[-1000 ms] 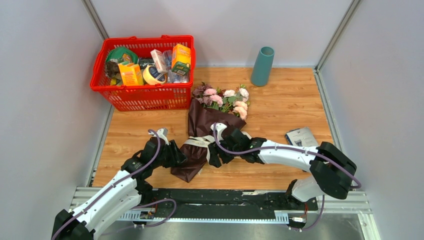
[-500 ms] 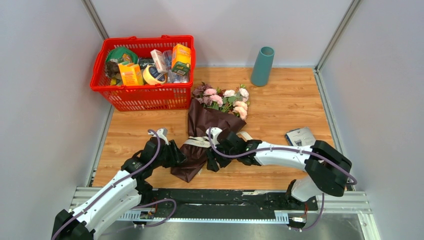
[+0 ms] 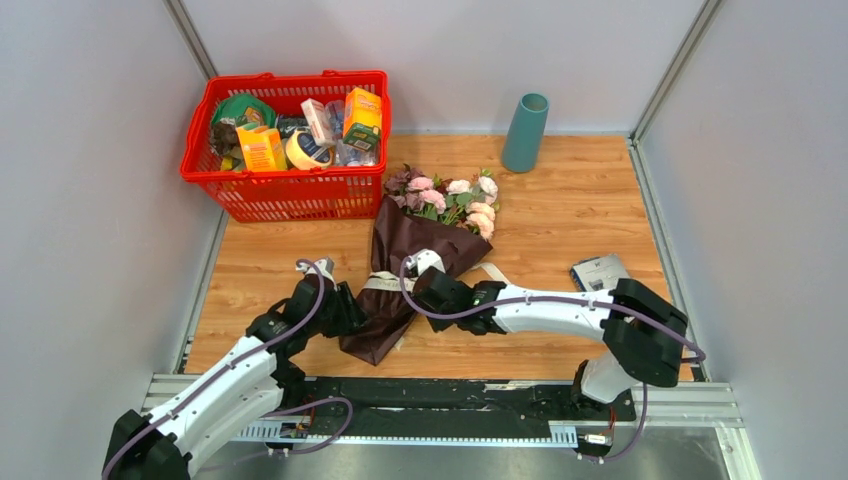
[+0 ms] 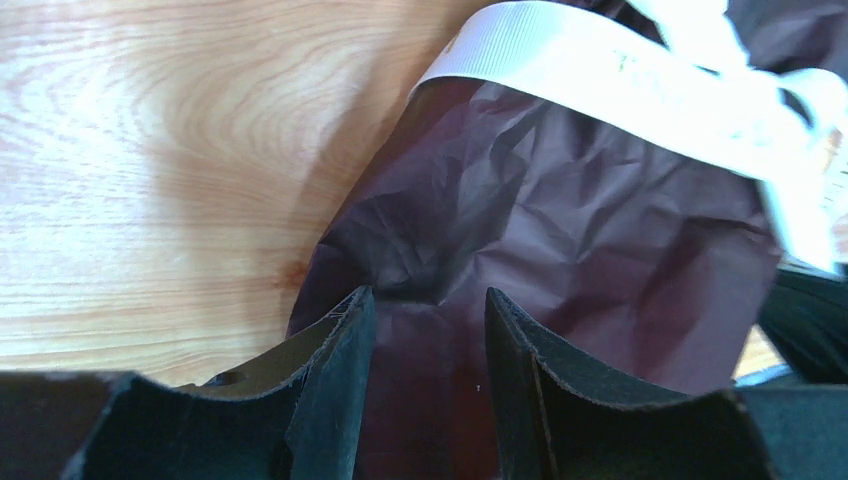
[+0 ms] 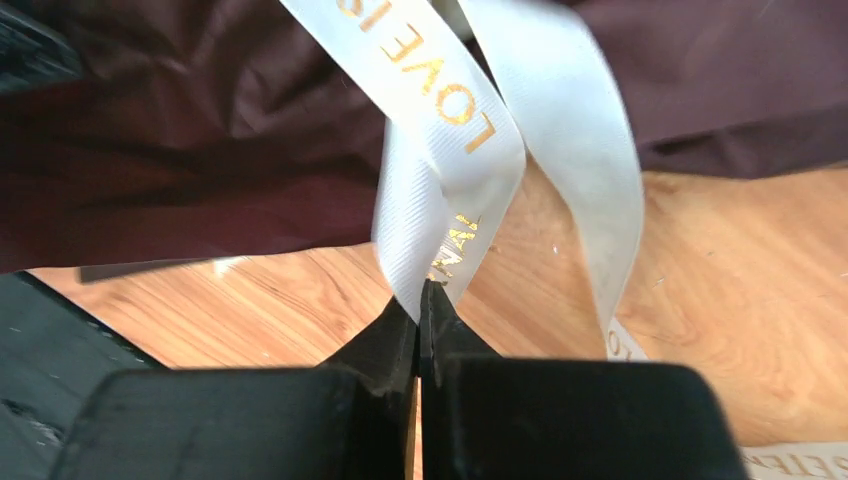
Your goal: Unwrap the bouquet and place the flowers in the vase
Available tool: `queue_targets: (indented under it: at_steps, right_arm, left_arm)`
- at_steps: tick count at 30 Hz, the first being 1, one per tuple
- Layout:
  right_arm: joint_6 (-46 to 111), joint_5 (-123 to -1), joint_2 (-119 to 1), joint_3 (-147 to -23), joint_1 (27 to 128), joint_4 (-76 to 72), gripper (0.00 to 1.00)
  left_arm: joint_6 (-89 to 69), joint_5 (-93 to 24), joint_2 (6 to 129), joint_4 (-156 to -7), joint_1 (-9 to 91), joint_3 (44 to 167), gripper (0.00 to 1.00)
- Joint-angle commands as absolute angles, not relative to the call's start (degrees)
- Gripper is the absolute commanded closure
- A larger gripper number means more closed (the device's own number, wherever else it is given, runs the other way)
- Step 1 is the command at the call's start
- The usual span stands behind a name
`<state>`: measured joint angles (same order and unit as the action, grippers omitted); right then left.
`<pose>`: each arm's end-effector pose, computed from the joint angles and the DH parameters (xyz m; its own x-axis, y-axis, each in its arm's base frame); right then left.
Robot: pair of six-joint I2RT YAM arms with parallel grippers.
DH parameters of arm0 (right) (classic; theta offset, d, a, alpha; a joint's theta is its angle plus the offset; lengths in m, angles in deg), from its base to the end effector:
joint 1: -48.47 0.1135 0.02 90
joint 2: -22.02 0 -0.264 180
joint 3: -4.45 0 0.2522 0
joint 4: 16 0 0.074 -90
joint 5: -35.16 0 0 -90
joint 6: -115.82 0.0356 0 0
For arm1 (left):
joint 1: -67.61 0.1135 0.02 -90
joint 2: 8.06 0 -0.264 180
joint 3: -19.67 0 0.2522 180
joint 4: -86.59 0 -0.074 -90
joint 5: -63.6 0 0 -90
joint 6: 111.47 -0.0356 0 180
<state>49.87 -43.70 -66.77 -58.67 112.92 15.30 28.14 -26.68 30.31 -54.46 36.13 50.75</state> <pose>0.1361 0.2687 0.1769 -0.6724 -0.4796 -0.5638 -0.6195 0.7815 0.0742 0.1184 -0.0727 0.1662 -0.7991 -0.4038 -0.4455 -0.1289 0.8387 -0.5291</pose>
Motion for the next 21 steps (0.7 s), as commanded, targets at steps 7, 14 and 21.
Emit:
queue_targets:
  at_steps: [7, 14, 21]
  right_arm:
    - [53.2, -25.1, -54.3, -66.9, 115.2, 21.4, 1.0]
    - [50.8, -19.9, -46.5, -67.9, 115.1, 18.2, 1.0]
    - [43.6, -16.5, -43.8, -67.6, 115.0, 6.1, 1.0]
  left_arm:
    - [29.2, -21.7, 31.5, -52.1, 36.1, 53.6, 0.47]
    - [30.5, -22.4, 31.0, -53.4, 36.0, 52.0, 0.47]
    - [31.9, -23.5, 30.7, -55.4, 36.1, 51.1, 0.47]
